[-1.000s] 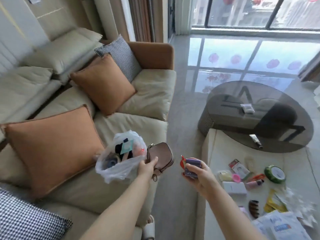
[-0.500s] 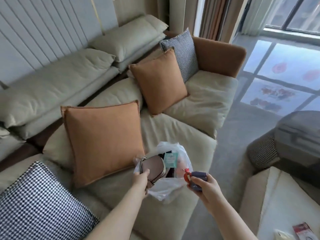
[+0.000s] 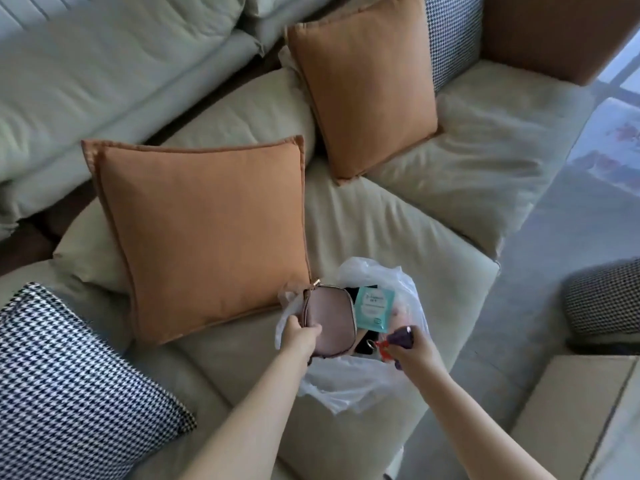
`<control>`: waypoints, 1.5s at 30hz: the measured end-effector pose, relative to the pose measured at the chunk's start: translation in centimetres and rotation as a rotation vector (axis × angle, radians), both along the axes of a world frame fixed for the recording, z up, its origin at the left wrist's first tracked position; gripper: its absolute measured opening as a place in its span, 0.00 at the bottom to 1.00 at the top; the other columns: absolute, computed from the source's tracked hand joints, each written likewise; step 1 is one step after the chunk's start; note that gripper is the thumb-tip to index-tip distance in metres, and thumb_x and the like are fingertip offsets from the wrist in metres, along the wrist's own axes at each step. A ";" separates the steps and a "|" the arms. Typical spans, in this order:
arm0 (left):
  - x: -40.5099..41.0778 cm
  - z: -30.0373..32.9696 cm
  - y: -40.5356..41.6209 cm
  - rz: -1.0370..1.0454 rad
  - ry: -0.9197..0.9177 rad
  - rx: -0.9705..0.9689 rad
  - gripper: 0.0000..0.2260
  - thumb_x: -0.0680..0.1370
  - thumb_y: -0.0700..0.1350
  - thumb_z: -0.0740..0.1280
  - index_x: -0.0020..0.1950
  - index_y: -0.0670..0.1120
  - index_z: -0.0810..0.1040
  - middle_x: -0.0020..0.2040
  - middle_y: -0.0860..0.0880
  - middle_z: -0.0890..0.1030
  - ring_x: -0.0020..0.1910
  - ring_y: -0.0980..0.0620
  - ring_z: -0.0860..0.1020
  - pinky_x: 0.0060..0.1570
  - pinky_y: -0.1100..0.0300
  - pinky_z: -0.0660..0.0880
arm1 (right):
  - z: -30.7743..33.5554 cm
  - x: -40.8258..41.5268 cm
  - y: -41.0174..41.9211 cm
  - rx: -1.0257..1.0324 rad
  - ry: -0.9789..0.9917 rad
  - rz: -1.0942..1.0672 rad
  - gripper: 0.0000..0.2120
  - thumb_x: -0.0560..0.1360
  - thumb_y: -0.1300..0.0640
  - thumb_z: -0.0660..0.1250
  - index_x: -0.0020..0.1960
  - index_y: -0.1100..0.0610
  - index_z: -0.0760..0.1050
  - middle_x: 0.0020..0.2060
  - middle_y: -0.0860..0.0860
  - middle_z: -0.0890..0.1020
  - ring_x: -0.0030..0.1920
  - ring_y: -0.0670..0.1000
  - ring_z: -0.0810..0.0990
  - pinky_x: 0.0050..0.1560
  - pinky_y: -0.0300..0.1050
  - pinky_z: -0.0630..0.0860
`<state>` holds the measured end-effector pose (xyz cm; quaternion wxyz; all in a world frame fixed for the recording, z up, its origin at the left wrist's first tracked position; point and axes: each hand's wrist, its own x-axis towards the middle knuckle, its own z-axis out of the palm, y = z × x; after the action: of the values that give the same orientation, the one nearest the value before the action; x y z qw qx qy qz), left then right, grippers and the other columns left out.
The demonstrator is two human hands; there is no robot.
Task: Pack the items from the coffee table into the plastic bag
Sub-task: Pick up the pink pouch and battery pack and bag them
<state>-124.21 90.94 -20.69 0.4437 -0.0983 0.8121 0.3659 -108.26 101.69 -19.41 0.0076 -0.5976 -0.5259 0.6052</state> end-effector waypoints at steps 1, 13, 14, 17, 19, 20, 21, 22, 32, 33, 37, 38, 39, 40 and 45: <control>0.0 -1.0 0.6 -0.031 0.009 -0.017 0.20 0.78 0.39 0.65 0.69 0.40 0.66 0.63 0.42 0.75 0.61 0.42 0.74 0.58 0.55 0.71 | -1.3 -0.3 0.2 0.017 -0.021 0.033 0.10 0.70 0.66 0.70 0.39 0.56 0.71 0.39 0.53 0.81 0.32 0.48 0.74 0.39 0.47 0.73; 2.1 -7.7 1.1 -0.527 0.091 -0.283 0.16 0.81 0.50 0.57 0.63 0.41 0.68 0.59 0.41 0.76 0.55 0.41 0.76 0.53 0.52 0.74 | -8.8 0.1 -0.9 0.041 -0.220 0.264 0.18 0.71 0.64 0.66 0.58 0.51 0.68 0.49 0.47 0.77 0.49 0.49 0.75 0.38 0.38 0.70; 2.1 -7.5 1.1 -0.592 0.111 -0.309 0.17 0.81 0.51 0.57 0.64 0.41 0.67 0.59 0.41 0.77 0.55 0.41 0.76 0.52 0.52 0.74 | -8.9 0.4 -1.1 0.054 -0.214 0.289 0.21 0.70 0.65 0.64 0.61 0.52 0.69 0.52 0.48 0.78 0.51 0.50 0.77 0.42 0.40 0.73; 2.2 -6.7 0.7 -0.841 0.183 -0.418 0.21 0.80 0.54 0.56 0.66 0.41 0.65 0.56 0.42 0.78 0.53 0.42 0.78 0.45 0.54 0.73 | -8.1 1.1 -1.1 0.063 -0.198 0.295 0.27 0.71 0.67 0.59 0.68 0.51 0.67 0.59 0.50 0.77 0.56 0.52 0.76 0.52 0.43 0.74; 2.3 -6.1 0.3 -0.992 0.209 -0.457 0.21 0.80 0.56 0.56 0.66 0.42 0.66 0.54 0.44 0.78 0.52 0.44 0.78 0.42 0.56 0.72 | -7.3 1.6 -0.9 0.105 -0.198 0.318 0.25 0.74 0.67 0.58 0.69 0.52 0.66 0.60 0.51 0.76 0.56 0.53 0.75 0.50 0.41 0.71; 2.3 -5.7 0.0 -1.056 0.219 -0.465 0.21 0.79 0.56 0.57 0.65 0.42 0.66 0.53 0.45 0.78 0.51 0.44 0.78 0.42 0.56 0.72 | -6.9 1.9 -0.8 0.136 -0.199 0.334 0.23 0.75 0.66 0.58 0.68 0.53 0.67 0.61 0.52 0.76 0.57 0.53 0.75 0.50 0.41 0.70; 2.4 -5.3 -0.2 -1.111 0.235 -0.471 0.22 0.79 0.57 0.57 0.64 0.43 0.67 0.53 0.45 0.78 0.51 0.45 0.78 0.42 0.57 0.71 | -6.6 2.1 -0.8 0.172 -0.200 0.357 0.22 0.75 0.65 0.58 0.68 0.54 0.67 0.61 0.52 0.76 0.57 0.54 0.76 0.51 0.42 0.71; 2.4 -4.9 -0.5 -1.156 0.254 -0.473 0.22 0.78 0.57 0.58 0.65 0.43 0.66 0.53 0.45 0.78 0.51 0.45 0.78 0.41 0.57 0.71 | -6.1 2.3 -0.9 0.197 -0.204 0.400 0.22 0.76 0.65 0.59 0.68 0.54 0.67 0.62 0.53 0.76 0.58 0.55 0.75 0.53 0.43 0.71; 3.2 -1.5 -1.7 -1.268 0.299 -0.311 0.11 0.76 0.53 0.61 0.48 0.47 0.68 0.47 0.48 0.75 0.48 0.46 0.76 0.45 0.55 0.71 | -3.1 5.2 -4.8 0.530 -0.448 0.815 0.17 0.75 0.63 0.57 0.59 0.49 0.75 0.52 0.53 0.81 0.53 0.58 0.78 0.50 0.46 0.75; 3.4 -1.1 -1.4 -1.247 0.311 -0.294 0.11 0.76 0.54 0.61 0.47 0.47 0.69 0.47 0.48 0.76 0.48 0.46 0.76 0.46 0.55 0.71 | -2.8 5.7 -5.0 0.523 -0.419 0.730 0.17 0.76 0.62 0.57 0.60 0.49 0.75 0.53 0.53 0.81 0.54 0.58 0.78 0.51 0.47 0.76; 5.4 0.9 0.0 -1.286 0.421 -0.270 0.20 0.76 0.62 0.59 0.54 0.48 0.76 0.54 0.47 0.80 0.54 0.44 0.78 0.53 0.54 0.75 | -0.8 8.4 -5.8 0.431 -0.288 0.357 0.17 0.77 0.61 0.60 0.64 0.52 0.74 0.59 0.51 0.80 0.60 0.54 0.76 0.58 0.46 0.73; 5.9 1.4 0.4 -1.319 0.447 -0.273 0.21 0.76 0.63 0.58 0.54 0.49 0.77 0.54 0.48 0.81 0.54 0.45 0.78 0.53 0.54 0.75 | -0.4 9.0 -6.0 0.418 -0.276 0.291 0.17 0.77 0.61 0.60 0.64 0.53 0.74 0.59 0.51 0.80 0.61 0.53 0.77 0.59 0.45 0.73; 6.4 1.7 0.7 -1.353 0.459 -0.269 0.20 0.76 0.64 0.57 0.52 0.50 0.77 0.54 0.49 0.81 0.53 0.45 0.79 0.53 0.54 0.76 | -0.1 9.6 -6.1 0.410 -0.271 0.249 0.16 0.77 0.61 0.60 0.64 0.54 0.74 0.59 0.51 0.80 0.61 0.53 0.77 0.59 0.44 0.72; 7.4 2.3 1.3 -1.404 0.472 -0.244 0.19 0.76 0.64 0.57 0.51 0.51 0.77 0.53 0.49 0.81 0.53 0.46 0.79 0.53 0.55 0.76 | 0.4 10.7 -6.3 0.406 -0.276 0.200 0.16 0.77 0.60 0.61 0.64 0.54 0.74 0.59 0.51 0.80 0.60 0.52 0.77 0.59 0.44 0.72; 14.8 4.1 3.5 -1.599 0.495 -0.153 0.17 0.77 0.60 0.59 0.57 0.51 0.77 0.58 0.48 0.80 0.60 0.46 0.77 0.54 0.57 0.72 | 1.2 17.7 -7.8 0.389 -0.352 0.040 0.16 0.77 0.56 0.61 0.64 0.55 0.73 0.59 0.52 0.80 0.61 0.52 0.77 0.61 0.47 0.72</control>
<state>-109.38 94.42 -16.56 0.3705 0.5602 0.7336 -0.1039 -90.57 93.86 -18.24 0.0186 -0.6706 -0.6371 0.3794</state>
